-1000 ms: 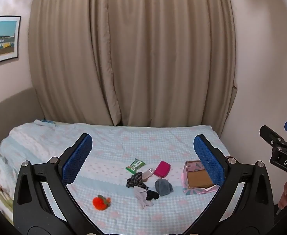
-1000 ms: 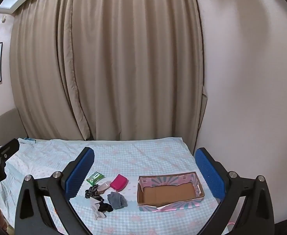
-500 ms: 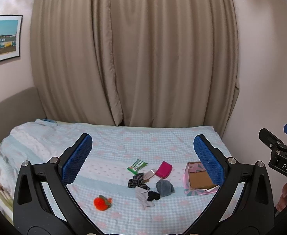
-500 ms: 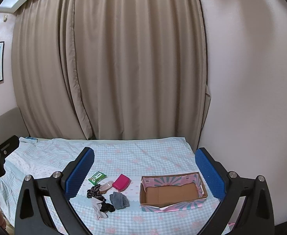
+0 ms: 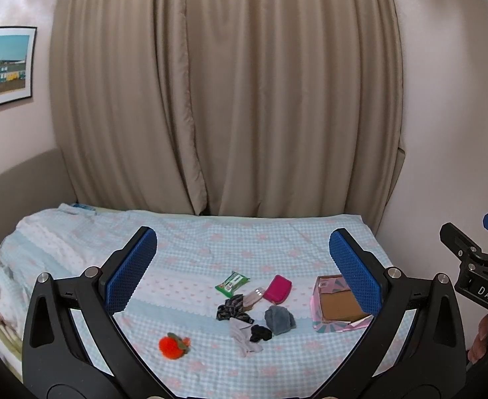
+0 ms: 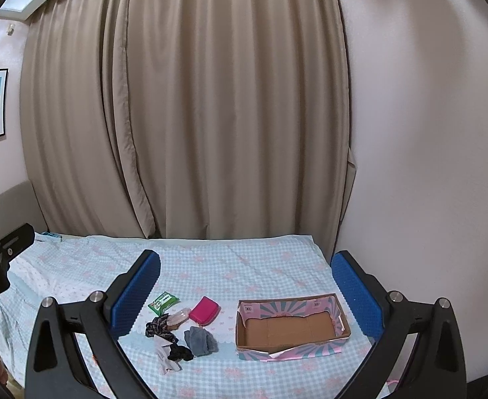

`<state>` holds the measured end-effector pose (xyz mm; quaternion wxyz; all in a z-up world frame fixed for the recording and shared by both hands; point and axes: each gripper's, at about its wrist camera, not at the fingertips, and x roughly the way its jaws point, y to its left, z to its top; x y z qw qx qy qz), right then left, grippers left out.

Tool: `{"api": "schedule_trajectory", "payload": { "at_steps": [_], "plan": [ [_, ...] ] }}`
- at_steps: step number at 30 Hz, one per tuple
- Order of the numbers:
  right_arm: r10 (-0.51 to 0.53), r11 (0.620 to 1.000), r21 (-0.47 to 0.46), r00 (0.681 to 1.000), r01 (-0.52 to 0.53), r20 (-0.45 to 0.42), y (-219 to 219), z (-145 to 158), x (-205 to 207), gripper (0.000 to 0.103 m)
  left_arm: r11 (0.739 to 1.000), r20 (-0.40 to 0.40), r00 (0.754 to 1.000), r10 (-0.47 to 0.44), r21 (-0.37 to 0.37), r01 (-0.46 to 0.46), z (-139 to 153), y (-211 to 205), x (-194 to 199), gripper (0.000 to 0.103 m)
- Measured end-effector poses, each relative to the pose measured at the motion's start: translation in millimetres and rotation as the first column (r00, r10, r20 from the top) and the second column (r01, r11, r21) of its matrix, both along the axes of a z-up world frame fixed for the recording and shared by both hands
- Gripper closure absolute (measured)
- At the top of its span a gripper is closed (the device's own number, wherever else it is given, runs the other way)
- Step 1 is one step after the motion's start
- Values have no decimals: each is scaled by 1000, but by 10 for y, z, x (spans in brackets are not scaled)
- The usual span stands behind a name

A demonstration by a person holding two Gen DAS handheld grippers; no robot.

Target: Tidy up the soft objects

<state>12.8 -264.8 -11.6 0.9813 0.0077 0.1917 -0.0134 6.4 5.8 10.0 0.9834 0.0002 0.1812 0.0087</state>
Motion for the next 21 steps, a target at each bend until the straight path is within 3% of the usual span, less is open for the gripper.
{"api": "schedule_trajectory", "payload": {
  "at_steps": [21],
  "plan": [
    [7,1000,12,1000,-7,-1,-14,-82,-96,0,1000,-1,1000,1,9,-1,-18,-35,-12,0]
  ]
}}
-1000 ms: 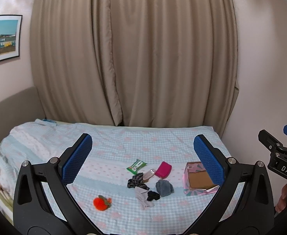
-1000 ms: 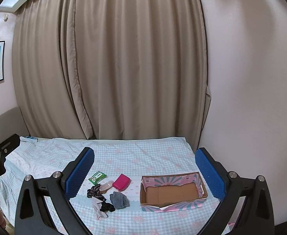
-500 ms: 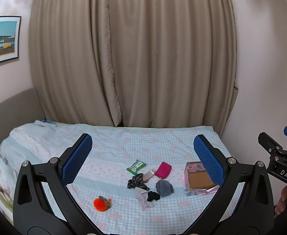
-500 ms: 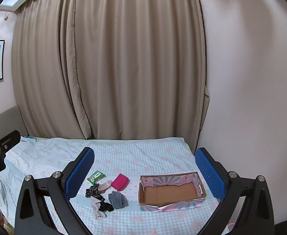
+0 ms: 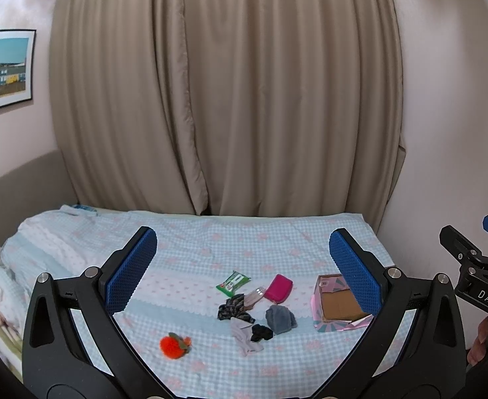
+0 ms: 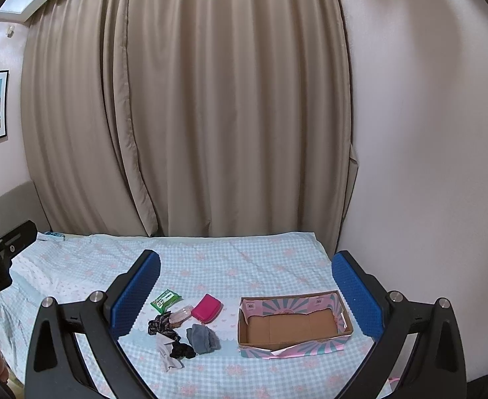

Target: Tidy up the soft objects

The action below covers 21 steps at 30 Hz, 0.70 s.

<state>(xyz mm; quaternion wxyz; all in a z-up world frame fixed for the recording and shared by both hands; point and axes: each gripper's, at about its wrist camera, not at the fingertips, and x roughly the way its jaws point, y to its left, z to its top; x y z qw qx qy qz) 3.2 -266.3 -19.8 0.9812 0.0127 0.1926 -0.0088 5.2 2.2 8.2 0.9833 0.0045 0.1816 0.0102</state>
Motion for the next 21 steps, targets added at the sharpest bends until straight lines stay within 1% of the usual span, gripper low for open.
{"api": "schedule_trajectory", "payload": {
  "at_steps": [21],
  "plan": [
    [9,1000,8,1000,-9,-16,-3,18,-37,0,1000,-23,1000,-6,-5,6,45,-41,-3,0]
  ]
}}
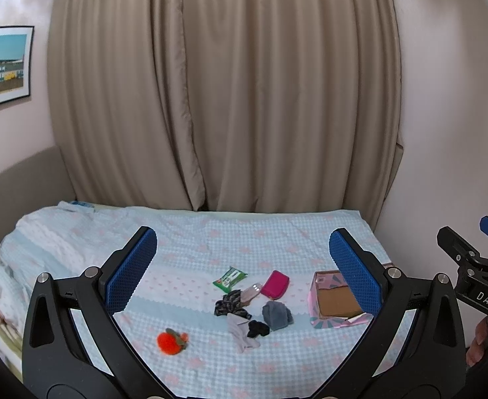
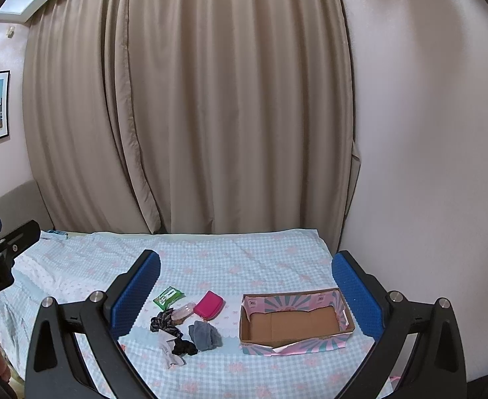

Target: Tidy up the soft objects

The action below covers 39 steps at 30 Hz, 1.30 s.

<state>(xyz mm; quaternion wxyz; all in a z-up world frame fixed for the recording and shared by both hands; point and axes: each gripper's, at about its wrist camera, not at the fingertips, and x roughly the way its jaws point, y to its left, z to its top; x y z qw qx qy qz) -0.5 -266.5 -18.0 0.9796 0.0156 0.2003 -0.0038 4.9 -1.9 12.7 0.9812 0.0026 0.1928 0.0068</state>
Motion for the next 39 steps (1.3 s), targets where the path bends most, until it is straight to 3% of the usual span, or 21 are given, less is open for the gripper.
{"api": "schedule_trajectory", "payload": {
  "at_steps": [5,8,10,19,27,33,39],
  "plan": [
    [11,1000,6,1000,-11,-14,6,30,26,0,1000,-17,1000,12,-8,-12,29,64,-3,0],
    [34,999,8,999,-34,-17,17,-38,43,0,998,-9,998,58,28,-57,-29,125,-24,0],
    [49,999,1,999,-49,-14,67,-148,62,0,995,-5,996,86,41,-86,-125,236,-39,0],
    [88,996,19,989,-87,-122,627,-749,253,0,994,-128,986,105,-4,-107,-782,1126,143,0],
    [17,998,61,973,-3,-230,1479,-1499,542,0,1000,-268,963,-21,-6,20,-1691,1925,638,0],
    [-54,995,58,941,77,-333,1995,-2252,823,0,992,-381,916,-125,-42,118,-2594,2320,1087,0],
    [-103,986,79,902,149,-420,2228,-3129,1123,0,980,-465,864,-193,-56,189,-3505,2412,1434,0]
  ]
}}
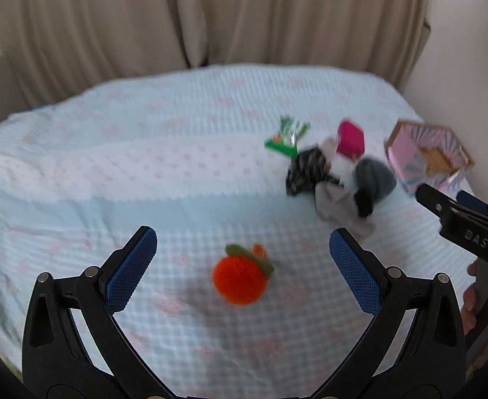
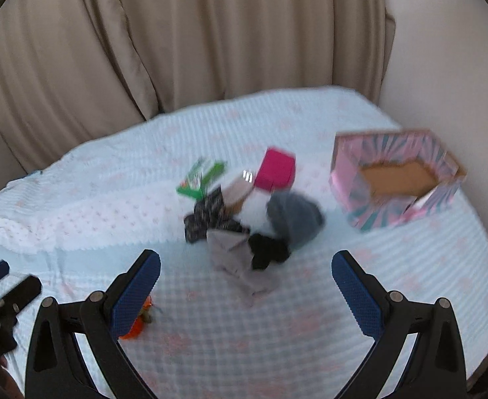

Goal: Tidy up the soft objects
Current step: 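Grasp the orange pompom with left tool while right tool grasps the grey cloth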

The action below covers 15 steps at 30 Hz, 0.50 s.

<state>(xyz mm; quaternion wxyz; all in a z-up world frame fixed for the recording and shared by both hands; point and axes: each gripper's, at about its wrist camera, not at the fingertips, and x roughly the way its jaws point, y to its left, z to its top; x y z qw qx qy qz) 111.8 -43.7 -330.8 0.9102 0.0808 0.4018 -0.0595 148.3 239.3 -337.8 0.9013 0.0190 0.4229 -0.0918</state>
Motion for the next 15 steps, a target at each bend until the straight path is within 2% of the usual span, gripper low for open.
{"api": "schedule_trajectory", "payload": {
  "at_steps": [7,11,15],
  "plan": [
    [-25,1000,-18,994,23,-110,159,-1010,361,1,999,-92,995,-46,25,49,-993,-81,265,2],
    [-32,999,-16,988,30,-152,187,-1485,556,8,999,-132,990,-41,29,45,-1412,-56,366,5],
    [-40,999,-11,984,39,-171,179,-1780,714,18,999,-168,985,-46,16,49,-1740,-55,438,12]
  ]
}}
